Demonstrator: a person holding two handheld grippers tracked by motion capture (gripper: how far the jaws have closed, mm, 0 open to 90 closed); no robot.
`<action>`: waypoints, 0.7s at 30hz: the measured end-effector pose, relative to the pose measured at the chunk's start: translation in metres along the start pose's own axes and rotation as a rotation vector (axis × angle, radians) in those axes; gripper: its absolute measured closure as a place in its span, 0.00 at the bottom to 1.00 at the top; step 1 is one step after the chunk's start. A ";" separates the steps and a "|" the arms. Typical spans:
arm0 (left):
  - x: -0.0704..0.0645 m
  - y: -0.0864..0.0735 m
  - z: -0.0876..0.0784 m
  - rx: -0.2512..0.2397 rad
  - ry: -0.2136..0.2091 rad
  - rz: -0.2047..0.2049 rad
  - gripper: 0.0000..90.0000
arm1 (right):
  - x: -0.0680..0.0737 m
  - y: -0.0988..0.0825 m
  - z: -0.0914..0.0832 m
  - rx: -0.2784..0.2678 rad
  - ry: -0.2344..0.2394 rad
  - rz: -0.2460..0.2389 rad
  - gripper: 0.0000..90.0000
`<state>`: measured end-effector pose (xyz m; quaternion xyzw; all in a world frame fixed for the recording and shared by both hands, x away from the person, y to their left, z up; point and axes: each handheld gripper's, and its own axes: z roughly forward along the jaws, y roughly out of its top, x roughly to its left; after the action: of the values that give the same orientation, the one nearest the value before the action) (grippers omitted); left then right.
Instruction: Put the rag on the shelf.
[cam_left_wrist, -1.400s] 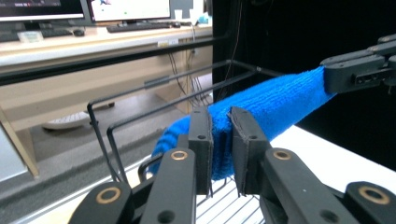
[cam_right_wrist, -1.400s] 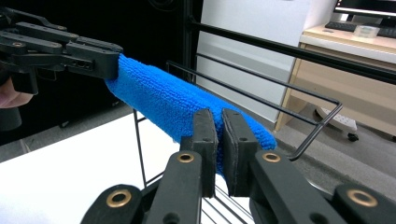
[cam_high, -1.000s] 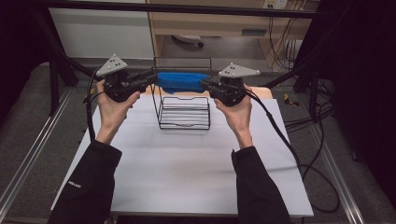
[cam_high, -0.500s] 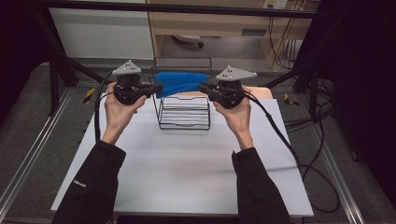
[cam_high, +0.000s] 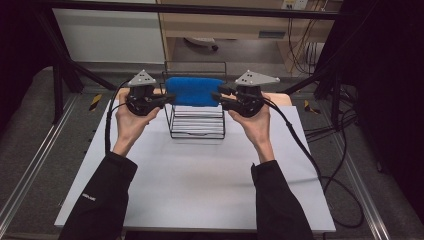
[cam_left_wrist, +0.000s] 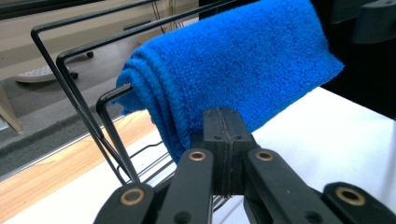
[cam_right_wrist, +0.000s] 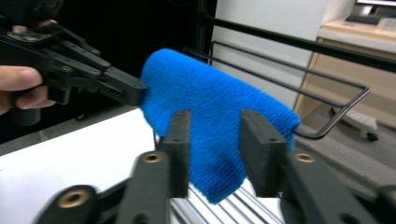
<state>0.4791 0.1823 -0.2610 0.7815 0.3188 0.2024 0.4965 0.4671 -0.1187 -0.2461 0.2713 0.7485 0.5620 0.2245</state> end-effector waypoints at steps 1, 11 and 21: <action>0.000 -0.001 0.001 0.000 0.000 -0.002 1.00 | 0.000 -0.001 0.000 0.014 0.009 0.004 0.81; 0.001 -0.009 0.009 0.000 0.007 0.007 1.00 | -0.007 -0.032 0.015 0.099 -0.021 0.048 1.00; 0.001 -0.012 0.002 -0.030 -0.001 -0.009 0.96 | -0.008 -0.036 0.011 0.068 -0.022 0.057 0.93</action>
<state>0.4777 0.1855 -0.2728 0.7728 0.3190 0.2046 0.5091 0.4745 -0.1244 -0.2833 0.3061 0.7566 0.5393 0.2075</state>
